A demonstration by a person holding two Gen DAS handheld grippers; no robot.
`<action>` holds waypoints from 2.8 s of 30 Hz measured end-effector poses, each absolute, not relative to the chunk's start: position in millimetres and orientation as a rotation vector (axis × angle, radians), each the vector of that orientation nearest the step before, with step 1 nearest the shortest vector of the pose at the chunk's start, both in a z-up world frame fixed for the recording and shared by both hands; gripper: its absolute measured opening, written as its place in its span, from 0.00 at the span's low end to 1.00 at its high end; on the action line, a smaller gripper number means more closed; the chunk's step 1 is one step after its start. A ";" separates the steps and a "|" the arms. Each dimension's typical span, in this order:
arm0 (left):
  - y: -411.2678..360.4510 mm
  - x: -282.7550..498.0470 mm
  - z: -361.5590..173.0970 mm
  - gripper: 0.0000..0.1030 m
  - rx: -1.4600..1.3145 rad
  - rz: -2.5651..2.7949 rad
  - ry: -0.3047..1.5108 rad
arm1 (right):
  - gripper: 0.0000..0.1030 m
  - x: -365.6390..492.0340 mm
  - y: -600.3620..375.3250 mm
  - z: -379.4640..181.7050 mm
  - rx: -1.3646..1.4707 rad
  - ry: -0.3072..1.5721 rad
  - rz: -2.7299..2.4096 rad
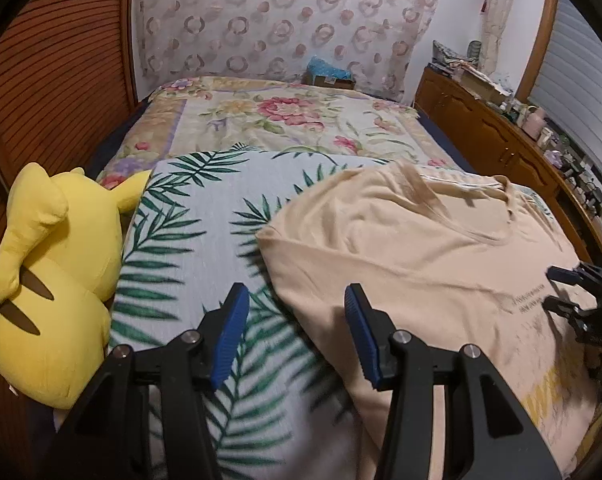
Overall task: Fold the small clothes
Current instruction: 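Grasp the folded edge with the left gripper and straighten the fold, then move the right gripper to the shirt's other side edge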
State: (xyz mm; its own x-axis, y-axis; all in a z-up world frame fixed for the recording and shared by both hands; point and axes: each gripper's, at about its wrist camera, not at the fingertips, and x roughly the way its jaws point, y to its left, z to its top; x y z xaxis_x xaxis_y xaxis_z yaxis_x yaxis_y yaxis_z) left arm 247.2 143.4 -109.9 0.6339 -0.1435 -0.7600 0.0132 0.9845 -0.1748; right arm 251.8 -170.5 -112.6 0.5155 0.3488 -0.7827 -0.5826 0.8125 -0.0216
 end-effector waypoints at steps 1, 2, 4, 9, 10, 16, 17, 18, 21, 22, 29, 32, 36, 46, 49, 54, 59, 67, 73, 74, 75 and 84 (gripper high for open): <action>144.4 250.2 -111.4 0.47 -0.160 -0.090 0.885 | 0.57 252.3 -170.3 -112.8 -0.294 0.865 0.574; 145.0 254.0 -113.3 0.47 -0.159 -0.089 0.889 | 0.60 252.8 -170.7 -113.2 -0.291 0.870 0.582; 146.3 260.8 -116.1 0.46 -0.152 -0.088 0.891 | 0.63 254.4 -170.2 -113.7 -0.294 0.873 0.593; 149.5 271.4 -116.2 0.35 -0.157 -0.113 0.891 | 0.65 252.8 -169.8 -114.0 -0.296 0.872 0.598; 149.1 272.5 -116.3 0.30 -0.152 -0.123 0.891 | 0.65 252.7 -169.5 -114.1 -0.296 0.872 0.597; 142.1 275.9 -112.0 0.02 -0.096 -0.153 0.895 | 0.66 252.5 -169.7 -114.4 -0.296 0.872 0.597; 141.2 276.2 -108.6 0.02 -0.067 -0.146 0.891 | 0.66 252.3 -169.8 -114.4 -0.296 0.872 0.597; 142.3 276.5 -104.5 0.01 -0.047 -0.133 0.881 | 0.66 252.5 -169.7 -114.4 -0.296 0.872 0.597; 157.2 283.4 -94.7 0.01 -0.029 -0.095 0.862 | 0.66 252.4 -169.9 -114.5 -0.297 0.872 0.597; 161.7 286.3 -92.1 0.01 -0.024 -0.084 0.859 | 0.66 252.5 -169.9 -114.6 -0.297 0.872 0.597; 169.1 300.2 -97.2 0.01 0.022 -0.073 0.879 | 0.66 252.2 -170.1 -114.7 -0.297 0.872 0.597; 164.4 296.9 -100.2 0.02 0.037 -0.076 0.884 | 0.66 252.1 -170.2 -114.7 -0.297 0.871 0.597; 156.5 282.2 -91.8 0.07 0.040 -0.074 0.867 | 0.66 252.4 -170.4 -114.7 -0.297 0.871 0.598; 125.7 221.5 -86.8 0.21 0.031 -0.140 0.869 | 0.66 252.3 -170.6 -114.9 -0.297 0.871 0.598; 113.0 211.0 -100.2 0.22 0.049 -0.153 0.903 | 0.66 251.9 -170.8 -114.9 -0.297 0.871 0.598; 99.9 203.1 -113.0 0.23 0.079 -0.149 0.915 | 0.66 252.3 -170.8 -115.0 -0.298 0.870 0.597; 99.0 201.2 -114.3 0.27 0.071 -0.164 0.904 | 0.68 249.5 -173.8 -114.3 -0.300 0.868 0.590; 93.6 193.9 -116.1 0.41 0.068 -0.206 0.866 | 0.70 249.7 -173.7 -112.2 -0.301 0.868 0.583; 90.0 195.2 -115.6 0.49 0.075 -0.224 0.872 | 0.70 249.0 -177.0 -111.0 -0.294 0.869 0.580; 90.1 195.3 -115.6 0.50 0.074 -0.225 0.872 | 0.70 249.3 -178.8 -110.7 -0.277 0.874 0.580; 89.5 195.0 -115.5 0.50 0.073 -0.226 0.873 | 0.70 246.9 -182.6 -109.3 -0.262 0.872 0.580; 88.3 193.2 -114.8 0.52 0.089 -0.210 0.869 | 0.70 214.2 -287.3 -73.4 -0.158 0.802 0.407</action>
State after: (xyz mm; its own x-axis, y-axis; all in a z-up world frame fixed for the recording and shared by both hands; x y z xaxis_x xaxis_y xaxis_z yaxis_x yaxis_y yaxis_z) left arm 193.2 88.3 -114.8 0.6266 -0.1466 -0.7655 0.2189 0.9757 -0.0076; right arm 214.2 -287.3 -73.4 0.6230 0.2938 -0.7249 -0.4116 0.9112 0.0156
